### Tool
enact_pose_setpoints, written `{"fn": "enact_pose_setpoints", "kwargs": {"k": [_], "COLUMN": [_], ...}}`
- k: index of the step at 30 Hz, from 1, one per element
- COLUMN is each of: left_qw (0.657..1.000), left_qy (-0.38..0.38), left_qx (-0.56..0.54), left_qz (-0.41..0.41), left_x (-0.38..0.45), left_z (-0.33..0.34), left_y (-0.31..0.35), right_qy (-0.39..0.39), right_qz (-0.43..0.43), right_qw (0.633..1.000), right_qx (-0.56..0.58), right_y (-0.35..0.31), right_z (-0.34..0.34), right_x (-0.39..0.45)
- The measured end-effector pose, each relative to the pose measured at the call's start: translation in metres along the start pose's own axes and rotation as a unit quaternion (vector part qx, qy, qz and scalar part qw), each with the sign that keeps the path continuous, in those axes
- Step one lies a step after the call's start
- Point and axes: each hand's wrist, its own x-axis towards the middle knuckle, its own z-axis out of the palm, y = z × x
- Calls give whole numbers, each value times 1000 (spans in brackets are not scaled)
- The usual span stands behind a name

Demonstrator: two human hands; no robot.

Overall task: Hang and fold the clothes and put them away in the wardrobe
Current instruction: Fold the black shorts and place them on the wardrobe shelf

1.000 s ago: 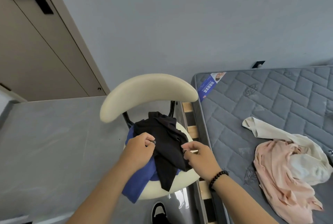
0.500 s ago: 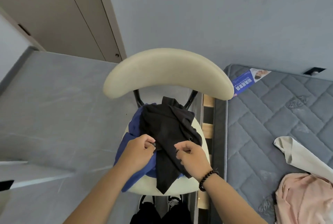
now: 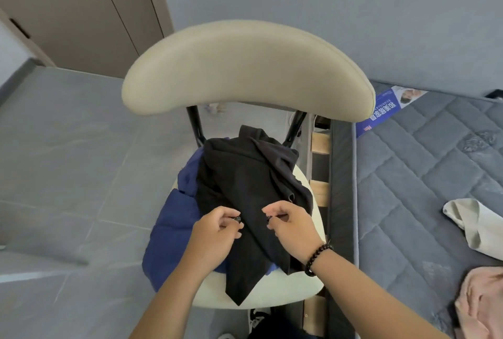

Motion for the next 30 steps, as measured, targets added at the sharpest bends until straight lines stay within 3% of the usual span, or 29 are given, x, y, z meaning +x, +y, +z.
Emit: {"fn": "enact_pose_setpoints", "kwargs": {"k": [4,13,20,26,30], "left_qw": [999,991,983,979,977], "left_qy": [7,83,67,36,-5], "left_qx": [-12,-47,-115,-46,-13], "left_qz": [39,98,130,198,211], "left_x": [0,-67,-168,-219,-243], "left_z": [28,107,204,286,336], "left_y": [-14,-35,-13,8,12], "right_qy": [-5,35,50,119,168], "right_qz": [-62,-164,-215,-235,-194], "right_qw": [997,986,975,964,963], "right_qx": [-45,8,-3,-36,-80], "right_y": [25,92,144,215,265], "right_z": [3,-29,-104,-181,-220], "right_x": [6,-29,-129,-197,-222]}}
